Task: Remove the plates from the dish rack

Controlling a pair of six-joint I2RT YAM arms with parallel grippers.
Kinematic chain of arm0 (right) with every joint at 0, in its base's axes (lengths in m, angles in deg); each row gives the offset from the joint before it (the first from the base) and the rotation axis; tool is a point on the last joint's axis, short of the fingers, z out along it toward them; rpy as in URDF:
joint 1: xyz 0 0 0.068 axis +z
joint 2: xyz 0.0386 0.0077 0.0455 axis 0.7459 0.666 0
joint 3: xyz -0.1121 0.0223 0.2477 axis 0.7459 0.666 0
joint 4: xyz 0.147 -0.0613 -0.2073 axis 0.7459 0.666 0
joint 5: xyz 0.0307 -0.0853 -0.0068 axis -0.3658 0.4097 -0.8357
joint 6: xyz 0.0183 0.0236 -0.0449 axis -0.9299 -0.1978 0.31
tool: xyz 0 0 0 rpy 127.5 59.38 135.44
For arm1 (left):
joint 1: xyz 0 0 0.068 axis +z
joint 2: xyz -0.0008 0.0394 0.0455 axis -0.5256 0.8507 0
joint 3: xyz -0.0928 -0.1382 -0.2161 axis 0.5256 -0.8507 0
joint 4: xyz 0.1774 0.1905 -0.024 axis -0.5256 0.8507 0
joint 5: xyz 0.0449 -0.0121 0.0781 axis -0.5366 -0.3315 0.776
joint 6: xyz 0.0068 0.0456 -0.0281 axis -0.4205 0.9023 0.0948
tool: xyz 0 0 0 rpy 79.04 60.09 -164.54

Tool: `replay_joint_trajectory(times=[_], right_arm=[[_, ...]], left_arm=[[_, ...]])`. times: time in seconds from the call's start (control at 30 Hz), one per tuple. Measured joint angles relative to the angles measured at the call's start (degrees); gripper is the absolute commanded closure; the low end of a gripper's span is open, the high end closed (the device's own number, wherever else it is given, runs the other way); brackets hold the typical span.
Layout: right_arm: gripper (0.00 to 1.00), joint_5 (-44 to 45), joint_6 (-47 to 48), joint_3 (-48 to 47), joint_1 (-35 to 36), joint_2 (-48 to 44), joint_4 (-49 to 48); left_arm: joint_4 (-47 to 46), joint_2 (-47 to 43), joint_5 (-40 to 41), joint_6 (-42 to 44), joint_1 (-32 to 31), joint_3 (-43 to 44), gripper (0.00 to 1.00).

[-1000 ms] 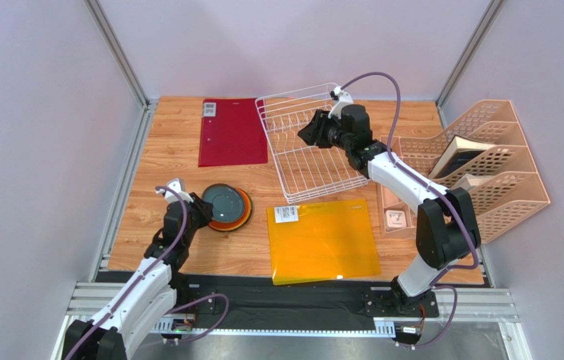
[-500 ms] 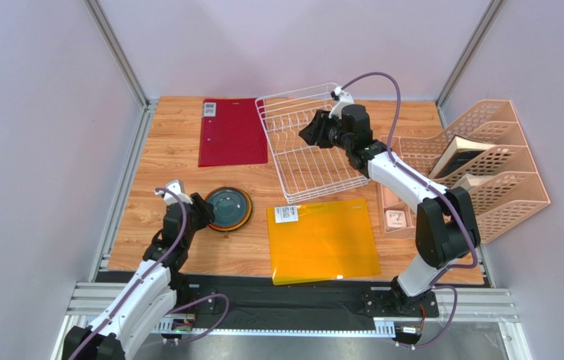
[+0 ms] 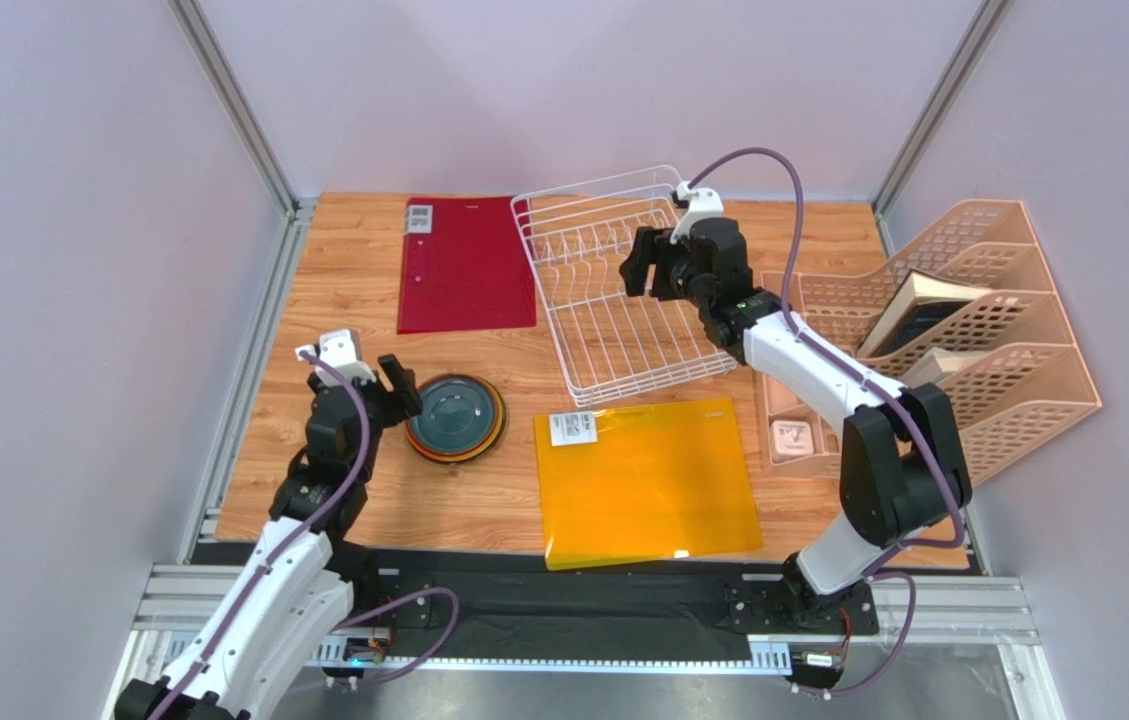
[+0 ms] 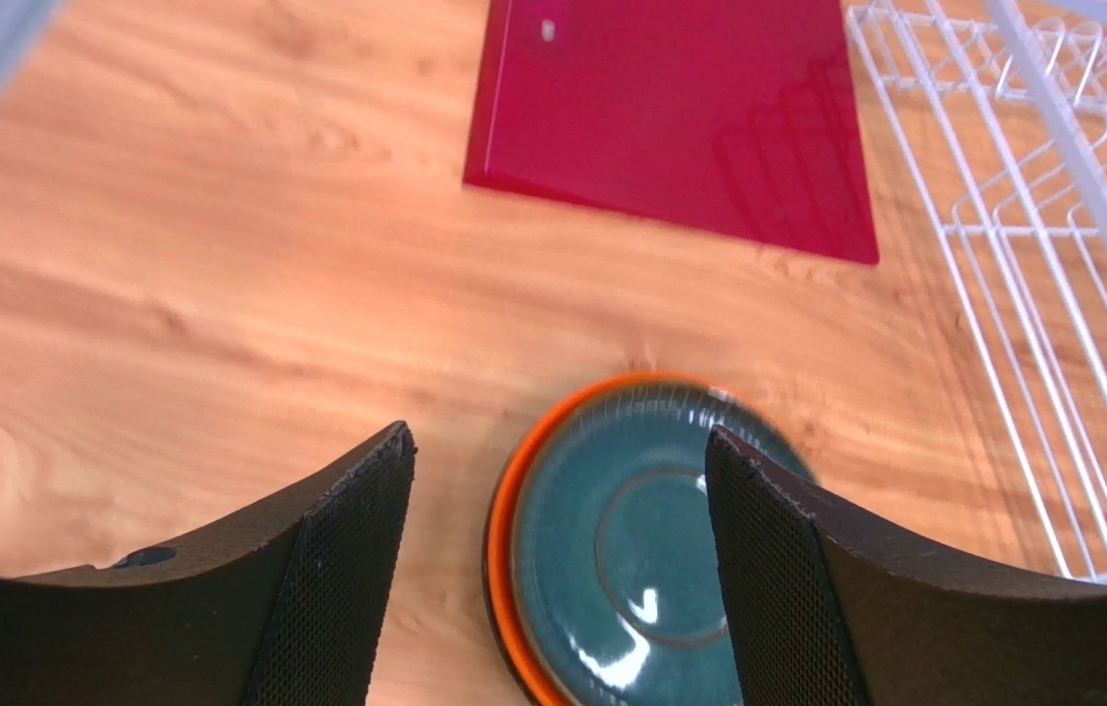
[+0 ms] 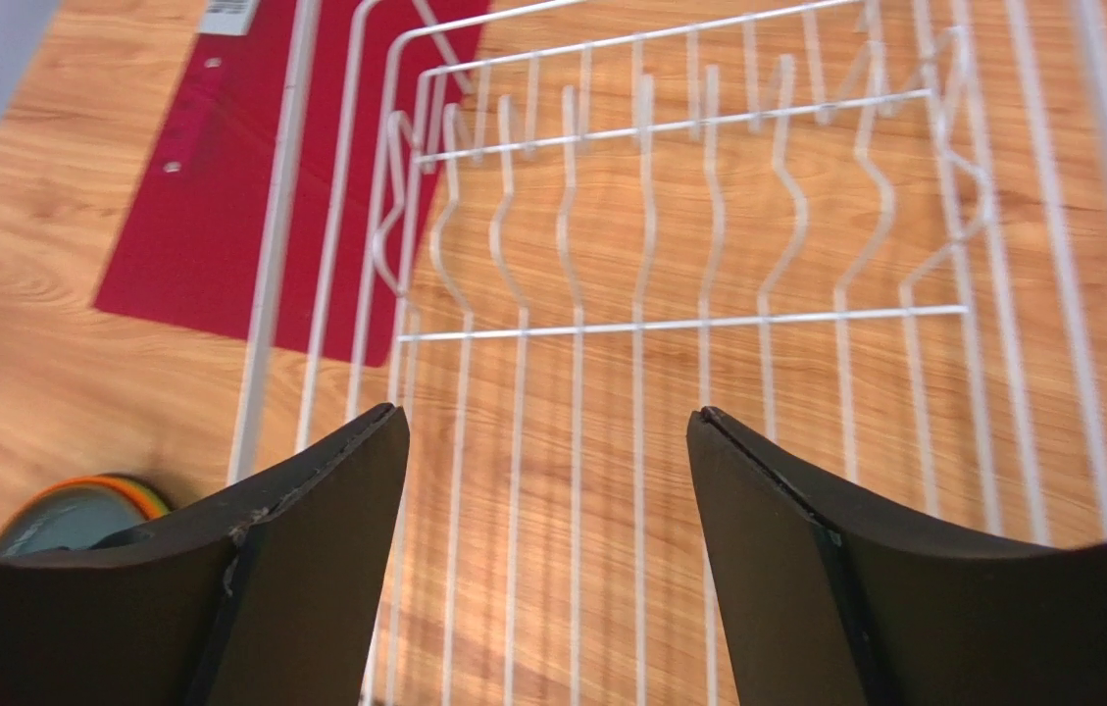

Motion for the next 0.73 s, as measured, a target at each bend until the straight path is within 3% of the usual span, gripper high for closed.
replay_joint_trajectory(times=[0.43, 0.73], right_arm=[[0.24, 20.41, 8.79, 9.11, -0.04, -10.91, -4.44], [0.25, 23.43, 9.79, 9.62, -0.04, -12.28, -5.68]], left_arm=[[-5.6, 5.81, 0.48, 14.21, 0.0, 11.17, 0.23], [-7.04, 5.66, -1.14, 16.96, 0.0, 12.17, 0.27]])
